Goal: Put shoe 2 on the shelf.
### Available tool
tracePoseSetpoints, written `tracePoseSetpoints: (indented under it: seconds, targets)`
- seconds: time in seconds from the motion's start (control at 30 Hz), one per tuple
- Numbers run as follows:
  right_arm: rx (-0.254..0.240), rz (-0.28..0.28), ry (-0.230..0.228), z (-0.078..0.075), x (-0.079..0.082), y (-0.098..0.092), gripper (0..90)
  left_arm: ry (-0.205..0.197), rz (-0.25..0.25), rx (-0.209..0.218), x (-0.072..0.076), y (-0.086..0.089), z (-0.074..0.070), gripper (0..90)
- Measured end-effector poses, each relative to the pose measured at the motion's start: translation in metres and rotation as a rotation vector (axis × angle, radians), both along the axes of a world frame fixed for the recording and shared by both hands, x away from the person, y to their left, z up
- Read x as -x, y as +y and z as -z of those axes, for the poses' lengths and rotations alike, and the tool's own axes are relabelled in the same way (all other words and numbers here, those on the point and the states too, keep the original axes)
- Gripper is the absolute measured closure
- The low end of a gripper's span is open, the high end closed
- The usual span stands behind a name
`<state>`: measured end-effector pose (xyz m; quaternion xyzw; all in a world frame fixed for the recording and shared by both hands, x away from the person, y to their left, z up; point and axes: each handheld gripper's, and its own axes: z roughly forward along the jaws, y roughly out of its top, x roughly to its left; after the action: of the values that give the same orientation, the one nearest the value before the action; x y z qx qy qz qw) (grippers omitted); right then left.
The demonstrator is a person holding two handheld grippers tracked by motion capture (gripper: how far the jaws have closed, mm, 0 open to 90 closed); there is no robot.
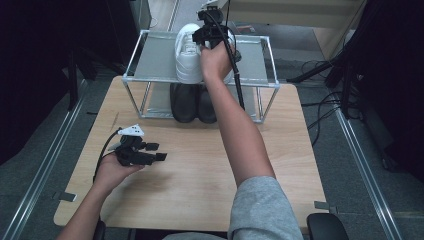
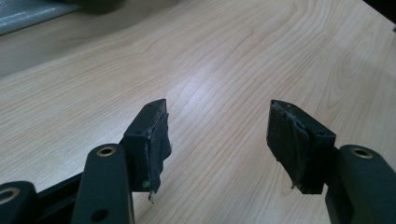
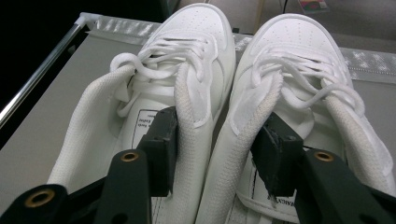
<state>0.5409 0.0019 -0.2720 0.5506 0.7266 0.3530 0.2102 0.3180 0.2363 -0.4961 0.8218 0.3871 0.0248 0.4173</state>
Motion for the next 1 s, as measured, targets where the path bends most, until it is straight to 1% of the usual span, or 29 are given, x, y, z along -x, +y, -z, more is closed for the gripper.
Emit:
tracePoseSetpoints:
  seconds: [0.03, 0.07, 0.1, 0.33, 0.4, 0.53, 0.6, 0.7, 0.77, 0.83, 1.0]
  targets:
    - [0.010, -0.008, -0.002, 0.000, 0.001, -0.001, 52.4, -0.003, 0.001, 0.003, 0.000, 0.000, 0.000, 39.1]
    - [0.015, -0.016, -0.007, -0.001, 0.001, -0.001, 51.8, 0.003, 0.003, 0.003, -0.001, 0.000, 0.000, 39.1]
    - [0.015, -0.024, -0.010, -0.001, 0.001, -0.002, 51.3, 0.001, 0.004, 0.000, -0.001, 0.000, 0.000, 39.1]
    - [-0.019, -0.077, -0.003, -0.005, 0.005, -0.010, 46.9, 0.004, 0.011, -0.004, -0.003, -0.001, 0.000, 39.1]
    - [-0.015, -0.093, -0.005, -0.006, 0.006, -0.013, 46.4, 0.006, 0.010, -0.005, -0.004, -0.002, 0.000, 39.1]
    - [-0.031, -0.143, -0.002, -0.009, 0.008, -0.019, 45.1, 0.007, 0.011, -0.007, -0.004, -0.002, 0.000, 39.0]
    - [-0.041, -0.158, 0.000, -0.011, 0.010, -0.022, 45.1, 0.008, 0.009, -0.009, -0.005, -0.001, 0.001, 39.1]
    - [-0.055, -0.186, -0.027, -0.015, 0.013, -0.028, 45.2, 0.009, 0.009, -0.010, -0.005, -0.001, 0.000, 39.0]
    - [-0.054, -0.208, -0.049, -0.019, 0.017, -0.030, 44.7, 0.008, 0.008, -0.011, -0.005, -0.001, 0.000, 39.0]
    - [-0.049, -0.225, -0.060, -0.022, 0.020, -0.032, 44.0, 0.007, 0.006, -0.013, -0.005, -0.001, 0.001, 39.0]
    - [-0.046, -0.271, -0.061, -0.024, 0.026, -0.037, 41.4, 0.009, 0.007, -0.015, -0.005, -0.001, 0.001, 39.0]
